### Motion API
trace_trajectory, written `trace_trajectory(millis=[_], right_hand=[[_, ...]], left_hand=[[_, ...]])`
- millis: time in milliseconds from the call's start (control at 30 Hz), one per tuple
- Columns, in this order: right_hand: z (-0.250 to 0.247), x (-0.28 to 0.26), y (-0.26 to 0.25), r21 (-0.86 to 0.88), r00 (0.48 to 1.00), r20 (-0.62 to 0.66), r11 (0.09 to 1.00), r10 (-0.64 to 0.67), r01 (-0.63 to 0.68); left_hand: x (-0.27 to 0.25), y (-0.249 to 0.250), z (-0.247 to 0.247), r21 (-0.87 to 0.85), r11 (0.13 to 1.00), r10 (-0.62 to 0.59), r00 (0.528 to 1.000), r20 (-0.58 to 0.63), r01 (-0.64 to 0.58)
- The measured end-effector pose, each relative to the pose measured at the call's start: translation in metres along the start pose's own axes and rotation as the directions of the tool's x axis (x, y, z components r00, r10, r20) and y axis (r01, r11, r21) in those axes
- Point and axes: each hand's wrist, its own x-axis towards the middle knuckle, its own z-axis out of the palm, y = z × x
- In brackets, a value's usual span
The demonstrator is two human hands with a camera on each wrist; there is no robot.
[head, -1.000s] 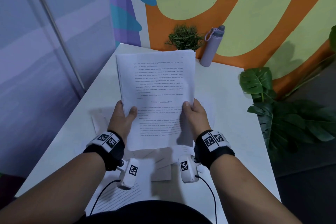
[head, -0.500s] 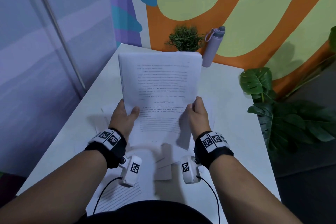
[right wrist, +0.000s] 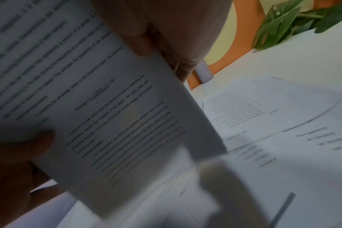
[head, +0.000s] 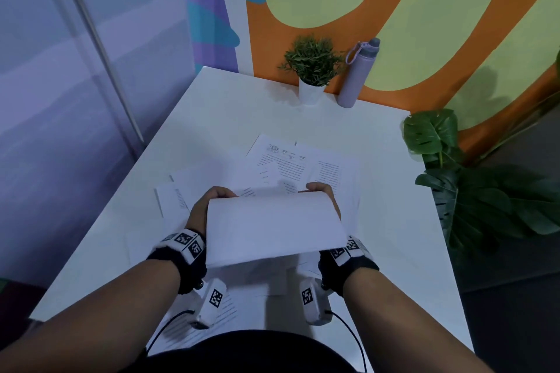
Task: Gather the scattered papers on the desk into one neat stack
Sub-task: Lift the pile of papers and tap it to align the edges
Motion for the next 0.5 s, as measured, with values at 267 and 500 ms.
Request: trace_trajectory(millis=[267, 500], right_hand=[[-0.004, 0.002, 0.007, -0.290, 0.925, -0.107, 0.901, -0.365, 0.322], [-0.002, -0.006, 0.010, -0.195, 0.904, -0.112, 0.901, -0.413, 0.387]], left_hand=[[-0.003, 0.005, 0.011, 0.445, 0.874, 0.245, 0.968, -0.055, -0.196], [-0.011, 0.005, 0.017, 0.319, 0.917, 0.271, 0.961, -0.061, -0.239]])
